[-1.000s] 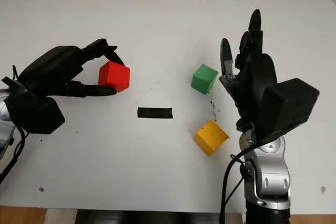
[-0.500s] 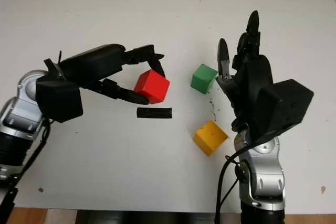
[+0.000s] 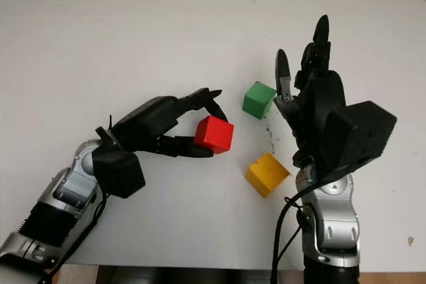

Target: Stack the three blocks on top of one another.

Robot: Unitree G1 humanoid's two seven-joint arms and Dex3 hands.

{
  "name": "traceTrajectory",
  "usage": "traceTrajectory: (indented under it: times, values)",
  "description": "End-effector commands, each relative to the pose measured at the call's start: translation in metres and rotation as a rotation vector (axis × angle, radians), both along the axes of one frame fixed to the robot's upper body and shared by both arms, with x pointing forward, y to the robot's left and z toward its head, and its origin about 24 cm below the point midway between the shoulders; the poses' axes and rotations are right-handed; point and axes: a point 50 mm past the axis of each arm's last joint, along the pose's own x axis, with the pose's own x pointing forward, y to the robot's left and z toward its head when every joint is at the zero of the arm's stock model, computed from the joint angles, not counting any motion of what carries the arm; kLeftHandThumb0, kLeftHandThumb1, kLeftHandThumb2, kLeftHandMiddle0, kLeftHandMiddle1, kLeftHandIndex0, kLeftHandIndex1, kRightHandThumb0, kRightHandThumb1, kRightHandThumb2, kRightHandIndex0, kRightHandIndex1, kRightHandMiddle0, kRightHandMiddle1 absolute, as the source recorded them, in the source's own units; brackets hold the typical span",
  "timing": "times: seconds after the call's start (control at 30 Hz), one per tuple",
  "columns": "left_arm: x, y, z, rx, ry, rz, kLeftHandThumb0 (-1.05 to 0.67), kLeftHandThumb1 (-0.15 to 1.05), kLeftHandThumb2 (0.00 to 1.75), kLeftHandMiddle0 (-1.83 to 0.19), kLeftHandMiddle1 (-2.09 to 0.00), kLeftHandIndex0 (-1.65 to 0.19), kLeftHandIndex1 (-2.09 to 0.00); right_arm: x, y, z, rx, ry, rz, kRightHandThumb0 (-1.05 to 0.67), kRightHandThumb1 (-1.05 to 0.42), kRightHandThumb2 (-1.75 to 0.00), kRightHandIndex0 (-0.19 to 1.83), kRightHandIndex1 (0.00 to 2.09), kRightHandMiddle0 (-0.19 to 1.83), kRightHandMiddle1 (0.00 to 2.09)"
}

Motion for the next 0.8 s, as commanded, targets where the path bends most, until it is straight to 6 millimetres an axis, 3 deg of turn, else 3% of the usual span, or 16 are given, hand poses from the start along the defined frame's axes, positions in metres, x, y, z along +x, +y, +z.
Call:
traceTrajectory:
  times: [0.0, 0.53, 0.67, 0.77]
  values:
    - [-0.004, 0.000, 0.001, 0.000, -0.029, -0.002, -0.43, 1.05, 0.22, -0.16, -0.01, -0.13, -1.83, -0.003, -0.002, 0.002, -0.004, -0.014, -0.003, -0.56, -1.05, -0.50, -0.19, 0.00, -0.19, 0.00]
    - [-0.004, 0.012, -0.014, 0.113, -0.281, 0.158, -0.40, 1.05, 0.24, -0.13, -0.04, -0.09, -1.62, -0.003, -0.003, 0.002, -0.013, -0.011, -0.008, -0.56, -1.05, -0.49, -0.19, 0.00, -0.19, 0.00]
    - [-0.004, 0.013, -0.016, 0.135, -0.260, 0.164, -0.41, 1.05, 0.24, -0.10, -0.04, -0.12, -1.48, -0.003, -0.002, 0.003, -0.011, -0.009, -0.013, -0.57, -1.05, -0.48, -0.19, 0.00, -0.19, 0.00]
    - [-0.003, 0.013, -0.016, 0.168, -0.236, 0.174, -0.46, 1.05, 0.22, -0.02, -0.04, -0.05, -1.16, -0.003, -0.001, 0.003, -0.013, -0.008, -0.013, -0.57, -1.05, -0.48, -0.19, 0.00, -0.19, 0.00]
